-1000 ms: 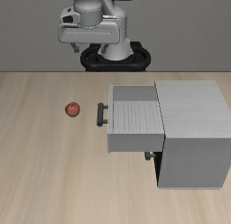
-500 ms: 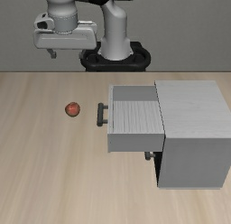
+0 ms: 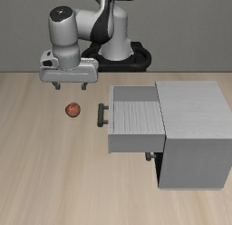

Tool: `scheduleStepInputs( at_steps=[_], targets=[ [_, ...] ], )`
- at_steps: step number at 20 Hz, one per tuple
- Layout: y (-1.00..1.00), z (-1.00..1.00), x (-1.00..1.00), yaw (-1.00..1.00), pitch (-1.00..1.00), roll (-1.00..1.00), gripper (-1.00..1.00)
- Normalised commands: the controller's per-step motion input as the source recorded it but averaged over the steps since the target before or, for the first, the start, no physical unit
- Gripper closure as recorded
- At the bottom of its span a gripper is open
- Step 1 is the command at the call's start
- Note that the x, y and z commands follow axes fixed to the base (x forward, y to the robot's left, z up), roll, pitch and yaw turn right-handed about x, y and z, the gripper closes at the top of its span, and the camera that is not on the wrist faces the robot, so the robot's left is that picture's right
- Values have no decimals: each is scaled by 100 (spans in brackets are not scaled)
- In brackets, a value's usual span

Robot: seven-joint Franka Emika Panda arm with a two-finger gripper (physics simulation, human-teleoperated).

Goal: Pick up the peach and place it in the top layer of the cabinet

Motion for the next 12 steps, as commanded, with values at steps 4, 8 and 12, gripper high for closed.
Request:
scheduleStepInputs(
  at_steps=[4, 8, 12],
  targets=[
    [0, -100, 0, 0, 0, 0, -100],
    [0, -100, 0, 0, 0, 0, -100],
    [0, 0, 0, 0, 0, 0, 100]
  ],
)
